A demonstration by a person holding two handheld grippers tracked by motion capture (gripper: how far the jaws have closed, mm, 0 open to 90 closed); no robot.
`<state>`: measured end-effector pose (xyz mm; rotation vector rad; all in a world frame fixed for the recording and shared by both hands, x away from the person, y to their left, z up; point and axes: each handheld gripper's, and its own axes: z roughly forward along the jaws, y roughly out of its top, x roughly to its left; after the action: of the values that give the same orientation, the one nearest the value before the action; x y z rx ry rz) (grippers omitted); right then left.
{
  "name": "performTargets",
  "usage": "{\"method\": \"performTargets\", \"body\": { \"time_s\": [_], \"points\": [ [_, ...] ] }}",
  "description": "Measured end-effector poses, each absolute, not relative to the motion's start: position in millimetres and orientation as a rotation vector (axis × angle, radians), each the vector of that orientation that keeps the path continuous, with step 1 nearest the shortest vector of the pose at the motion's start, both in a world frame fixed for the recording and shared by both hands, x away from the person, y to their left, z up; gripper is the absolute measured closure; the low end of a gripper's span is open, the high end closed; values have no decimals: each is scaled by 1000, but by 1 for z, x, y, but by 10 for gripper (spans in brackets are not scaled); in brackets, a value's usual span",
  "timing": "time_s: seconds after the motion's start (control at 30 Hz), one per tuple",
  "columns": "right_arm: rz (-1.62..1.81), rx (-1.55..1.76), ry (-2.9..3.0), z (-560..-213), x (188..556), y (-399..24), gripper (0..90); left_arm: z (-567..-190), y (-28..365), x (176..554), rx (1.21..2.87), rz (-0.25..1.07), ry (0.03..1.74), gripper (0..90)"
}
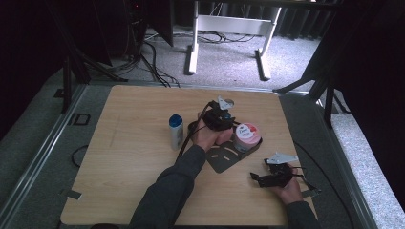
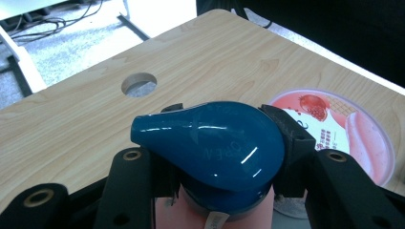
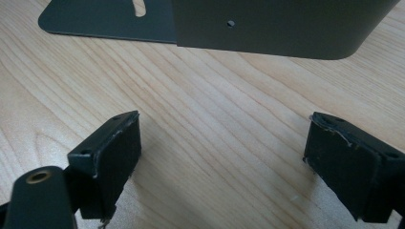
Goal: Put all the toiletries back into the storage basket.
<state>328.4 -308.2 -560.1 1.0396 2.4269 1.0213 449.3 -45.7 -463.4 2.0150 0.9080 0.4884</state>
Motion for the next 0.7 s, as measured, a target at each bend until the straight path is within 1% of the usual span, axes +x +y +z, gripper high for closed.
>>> {"method": "performTargets", "body": {
  "time_s": [0.7],
  "points": [
    [1022,1038,2426,-560,328,-308,120,-462,-56,458,2008,486,920,529]
  ]
}}
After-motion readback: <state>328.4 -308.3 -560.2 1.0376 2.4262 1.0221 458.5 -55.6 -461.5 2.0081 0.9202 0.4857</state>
